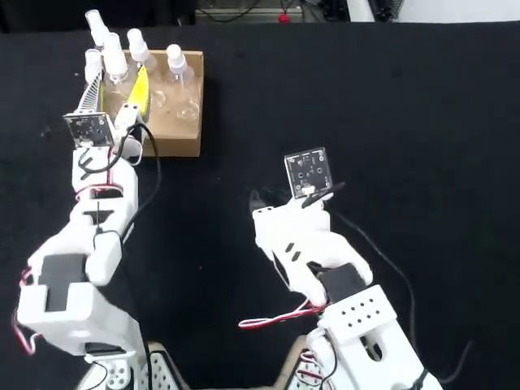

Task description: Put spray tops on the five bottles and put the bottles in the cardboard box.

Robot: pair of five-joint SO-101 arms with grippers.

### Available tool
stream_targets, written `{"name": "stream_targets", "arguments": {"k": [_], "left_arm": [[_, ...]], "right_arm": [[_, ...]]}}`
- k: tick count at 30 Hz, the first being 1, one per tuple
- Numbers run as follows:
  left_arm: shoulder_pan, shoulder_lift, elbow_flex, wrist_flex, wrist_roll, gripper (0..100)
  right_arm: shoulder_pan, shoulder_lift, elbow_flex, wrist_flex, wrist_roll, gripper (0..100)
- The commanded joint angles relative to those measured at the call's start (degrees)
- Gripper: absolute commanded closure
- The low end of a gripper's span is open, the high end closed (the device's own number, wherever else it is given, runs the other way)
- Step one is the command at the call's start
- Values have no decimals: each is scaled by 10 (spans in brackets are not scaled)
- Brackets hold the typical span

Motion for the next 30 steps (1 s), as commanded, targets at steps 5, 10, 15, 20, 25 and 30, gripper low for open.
{"name": "stream_targets", "arguments": {"k": [5,10,15,20,25,30], "left_arm": [[10,33,-64,-21,2,805],[8,61,-85,-21,2,805],[10,78,-81,-27,2,805],[10,99,-58,-128,20,805],[6,133,-63,-147,25,805],[7,161,-67,-171,25,805]], "right_arm": [[-10,1,-7,-14,0,936],[-10,1,-7,-14,0,936],[-10,1,-7,-14,0,936],[-10,1,-7,-14,0,936],[-10,1,-7,-14,0,936],[-10,1,-7,-14,0,936]]}}
